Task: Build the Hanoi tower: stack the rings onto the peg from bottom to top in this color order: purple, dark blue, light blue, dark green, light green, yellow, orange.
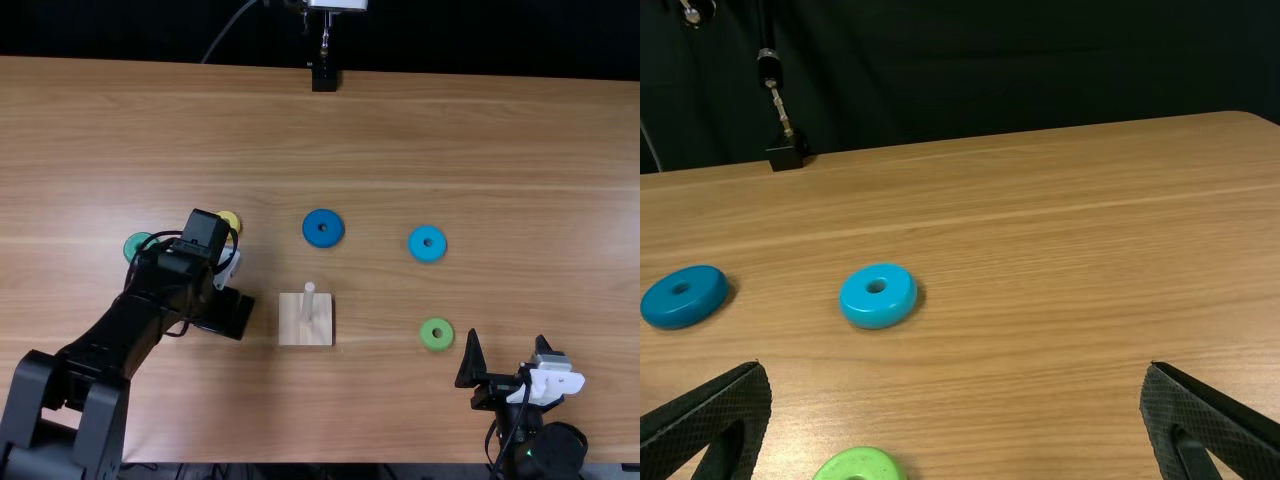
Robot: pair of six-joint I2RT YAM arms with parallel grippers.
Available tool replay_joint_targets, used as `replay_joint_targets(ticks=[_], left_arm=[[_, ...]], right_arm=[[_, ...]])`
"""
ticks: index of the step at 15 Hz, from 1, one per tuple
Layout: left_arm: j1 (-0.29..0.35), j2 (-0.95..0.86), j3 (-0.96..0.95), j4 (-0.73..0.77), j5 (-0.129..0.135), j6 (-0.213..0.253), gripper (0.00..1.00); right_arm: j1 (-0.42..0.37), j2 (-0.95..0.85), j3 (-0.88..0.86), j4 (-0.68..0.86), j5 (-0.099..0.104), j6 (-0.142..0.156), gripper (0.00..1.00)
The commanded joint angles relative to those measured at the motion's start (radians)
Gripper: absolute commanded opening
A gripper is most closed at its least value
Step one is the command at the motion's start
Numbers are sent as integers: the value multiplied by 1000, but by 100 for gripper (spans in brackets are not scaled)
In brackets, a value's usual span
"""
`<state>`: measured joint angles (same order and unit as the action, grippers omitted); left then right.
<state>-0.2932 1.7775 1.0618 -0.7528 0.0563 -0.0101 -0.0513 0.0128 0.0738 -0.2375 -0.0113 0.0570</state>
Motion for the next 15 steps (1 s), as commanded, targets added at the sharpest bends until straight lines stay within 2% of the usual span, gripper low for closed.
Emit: replay_joint_targets(ticks=[1, 2, 3, 4, 5, 6, 7, 8, 11, 13, 15], left_arm=[[19, 34, -3, 2, 19, 51, 100], [20, 37, -2, 4, 27, 73, 100], [22, 37, -2, 15, 43, 82, 84], [22, 37, -3, 70, 54, 82, 59], [25, 36, -11, 116, 63, 82, 40], [31, 36, -13, 133, 63, 82, 27], [34, 34, -6, 129, 63, 80, 17], [37, 31, -3, 118, 63, 80, 13], [40, 23, 4, 120, 63, 75, 12], [42, 22, 40, 110, 63, 69, 1], [60, 10, 106, -11, 63, 67, 0]], right_arm=[[-9, -13, -57, -73, -2, 0, 100], [-9, -13, -57, -73, -2, 0, 100], [-9, -13, -57, -73, -2, 0, 100], [-9, -13, -57, -73, -2, 0, 100], [-9, -13, -57, -73, -2, 0, 100], [-7, -13, -55, -73, -2, 0, 100], [-9, -13, -57, -73, -2, 0, 100], [-9, -13, -57, -73, -2, 0, 100], [-9, -13, -57, -73, -2, 0, 100], [-7, -13, -57, -73, -2, 0, 100], [-9, -13, -57, -73, -2, 0, 100]])
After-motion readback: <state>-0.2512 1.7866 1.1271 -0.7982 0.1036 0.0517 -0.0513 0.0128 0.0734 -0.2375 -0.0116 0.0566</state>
